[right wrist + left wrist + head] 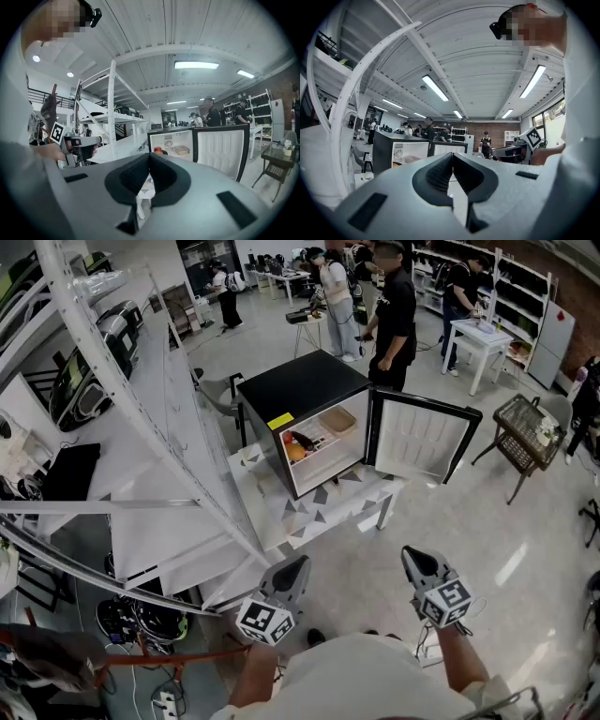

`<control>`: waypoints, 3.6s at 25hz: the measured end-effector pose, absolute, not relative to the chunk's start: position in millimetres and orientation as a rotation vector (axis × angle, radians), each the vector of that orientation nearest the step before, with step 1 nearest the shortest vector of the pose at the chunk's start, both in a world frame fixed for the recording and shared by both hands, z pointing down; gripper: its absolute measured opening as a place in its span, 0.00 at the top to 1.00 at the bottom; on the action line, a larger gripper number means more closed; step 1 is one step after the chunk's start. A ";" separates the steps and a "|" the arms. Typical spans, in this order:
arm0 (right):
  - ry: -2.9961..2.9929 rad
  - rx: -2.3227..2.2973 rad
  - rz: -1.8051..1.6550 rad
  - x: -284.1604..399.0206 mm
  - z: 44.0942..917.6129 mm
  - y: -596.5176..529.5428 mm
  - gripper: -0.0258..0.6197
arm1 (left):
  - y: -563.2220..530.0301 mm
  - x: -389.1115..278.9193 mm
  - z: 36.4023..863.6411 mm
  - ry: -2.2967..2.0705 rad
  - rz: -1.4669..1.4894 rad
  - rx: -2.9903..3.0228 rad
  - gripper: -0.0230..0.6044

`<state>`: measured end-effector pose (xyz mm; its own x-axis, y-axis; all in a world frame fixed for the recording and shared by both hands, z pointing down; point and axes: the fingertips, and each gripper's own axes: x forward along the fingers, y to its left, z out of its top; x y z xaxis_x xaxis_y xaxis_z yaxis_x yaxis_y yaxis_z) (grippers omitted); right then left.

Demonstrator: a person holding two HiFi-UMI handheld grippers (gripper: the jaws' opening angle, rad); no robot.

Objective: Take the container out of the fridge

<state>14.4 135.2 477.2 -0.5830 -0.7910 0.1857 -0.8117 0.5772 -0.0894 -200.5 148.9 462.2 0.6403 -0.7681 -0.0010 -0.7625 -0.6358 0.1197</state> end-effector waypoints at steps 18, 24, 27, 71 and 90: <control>-2.660 1.392 0.212 15.8 477.4 128.5 0.95 | 149.3 -198.7 464.9 -1.287 -0.053 2.751 0.96; -2.663 1.372 0.223 24.9 481.1 126.2 0.95 | 151.1 -188.1 466.2 -1.309 -0.034 2.750 0.96; -2.671 1.351 0.220 31.2 481.9 123.8 0.95 | 152.0 -180.5 468.6 -1.326 -0.027 2.737 0.96; -2.675 1.332 0.341 67.8 507.7 -6.9 0.95 | 30.5 -139.2 493.2 -1.376 0.016 2.681 0.96; -2.512 1.545 0.340 33.8 512.8 -87.4 0.95 | -91.0 -180.2 506.3 -1.141 0.014 2.778 0.96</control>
